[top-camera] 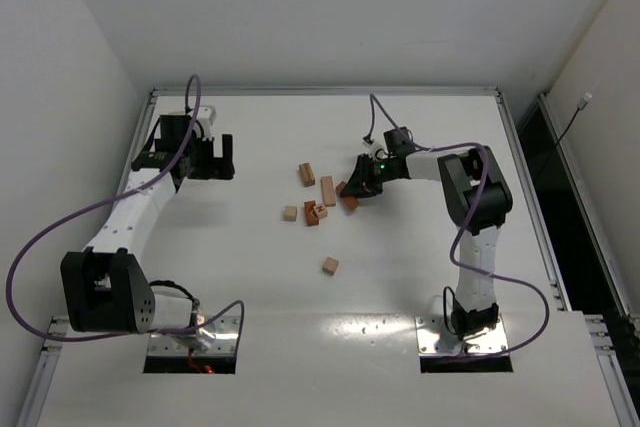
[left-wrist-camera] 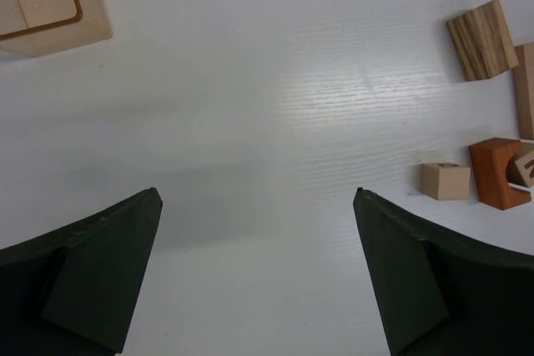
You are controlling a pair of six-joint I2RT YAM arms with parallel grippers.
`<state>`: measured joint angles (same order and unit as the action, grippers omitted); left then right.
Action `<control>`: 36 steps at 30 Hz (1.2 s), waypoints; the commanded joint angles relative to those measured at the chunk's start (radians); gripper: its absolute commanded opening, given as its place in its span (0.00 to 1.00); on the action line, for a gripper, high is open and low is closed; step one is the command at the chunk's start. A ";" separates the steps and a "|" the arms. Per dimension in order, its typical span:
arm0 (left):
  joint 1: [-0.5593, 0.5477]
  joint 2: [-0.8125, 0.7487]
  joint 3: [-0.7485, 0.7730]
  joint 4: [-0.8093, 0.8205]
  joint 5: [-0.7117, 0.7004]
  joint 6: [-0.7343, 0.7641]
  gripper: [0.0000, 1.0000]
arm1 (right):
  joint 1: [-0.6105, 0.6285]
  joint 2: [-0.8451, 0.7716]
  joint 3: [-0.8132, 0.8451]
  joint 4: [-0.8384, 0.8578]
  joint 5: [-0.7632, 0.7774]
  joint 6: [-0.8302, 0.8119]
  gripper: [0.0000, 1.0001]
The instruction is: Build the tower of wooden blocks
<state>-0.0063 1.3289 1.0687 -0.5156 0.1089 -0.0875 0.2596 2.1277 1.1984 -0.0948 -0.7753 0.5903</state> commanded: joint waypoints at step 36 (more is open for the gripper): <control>0.006 0.036 0.053 0.022 0.017 -0.027 0.99 | 0.015 0.031 0.003 0.087 0.186 0.209 0.41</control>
<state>-0.0059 1.3598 1.0836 -0.5144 0.1104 -0.0948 0.2646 2.1555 1.2148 0.0486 -0.6617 0.8043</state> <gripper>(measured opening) 0.993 0.378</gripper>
